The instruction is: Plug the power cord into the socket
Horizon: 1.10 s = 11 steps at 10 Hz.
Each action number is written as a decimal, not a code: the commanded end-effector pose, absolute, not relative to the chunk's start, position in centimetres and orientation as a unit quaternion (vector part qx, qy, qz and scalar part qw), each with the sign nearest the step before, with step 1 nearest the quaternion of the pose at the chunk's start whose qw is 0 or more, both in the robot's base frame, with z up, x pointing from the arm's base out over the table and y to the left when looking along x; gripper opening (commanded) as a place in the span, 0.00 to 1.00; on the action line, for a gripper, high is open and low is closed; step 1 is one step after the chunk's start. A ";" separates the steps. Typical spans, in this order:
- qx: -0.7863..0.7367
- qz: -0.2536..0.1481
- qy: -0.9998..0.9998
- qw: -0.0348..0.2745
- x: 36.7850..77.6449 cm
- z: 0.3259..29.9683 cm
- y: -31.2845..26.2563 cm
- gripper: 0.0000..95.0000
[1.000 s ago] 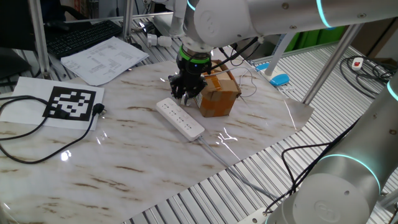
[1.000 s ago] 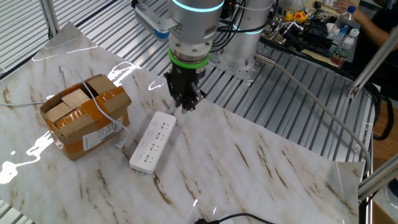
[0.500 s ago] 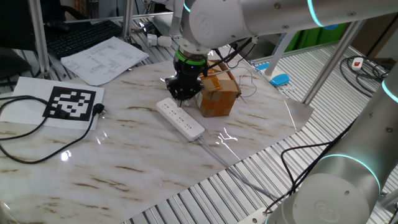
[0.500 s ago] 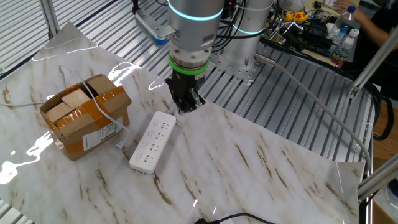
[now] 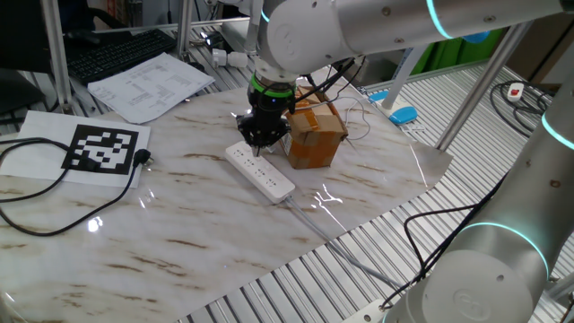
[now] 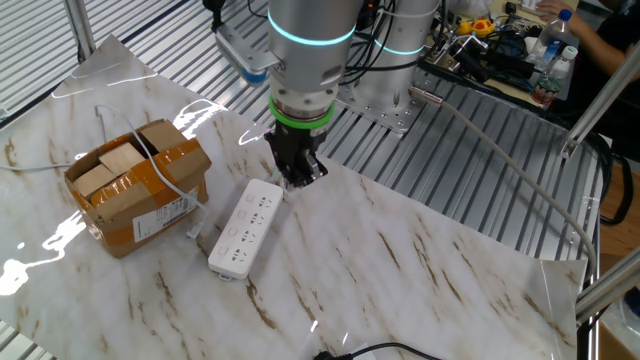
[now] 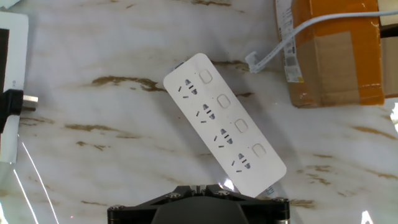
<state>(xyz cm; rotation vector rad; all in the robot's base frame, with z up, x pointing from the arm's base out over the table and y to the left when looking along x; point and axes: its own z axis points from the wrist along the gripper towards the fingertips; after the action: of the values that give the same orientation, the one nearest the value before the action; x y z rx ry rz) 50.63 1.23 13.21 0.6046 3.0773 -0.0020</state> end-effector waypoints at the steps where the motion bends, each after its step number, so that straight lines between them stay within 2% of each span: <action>1: 0.194 0.000 0.981 0.003 51.0 13.0 0.9 0.00; 11: 0.180 0.018 0.984 0.003 51.4 12.9 0.5 0.00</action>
<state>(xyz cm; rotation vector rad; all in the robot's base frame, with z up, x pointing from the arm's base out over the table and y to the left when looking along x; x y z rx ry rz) 51.26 0.50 12.93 0.5626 3.0846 0.0564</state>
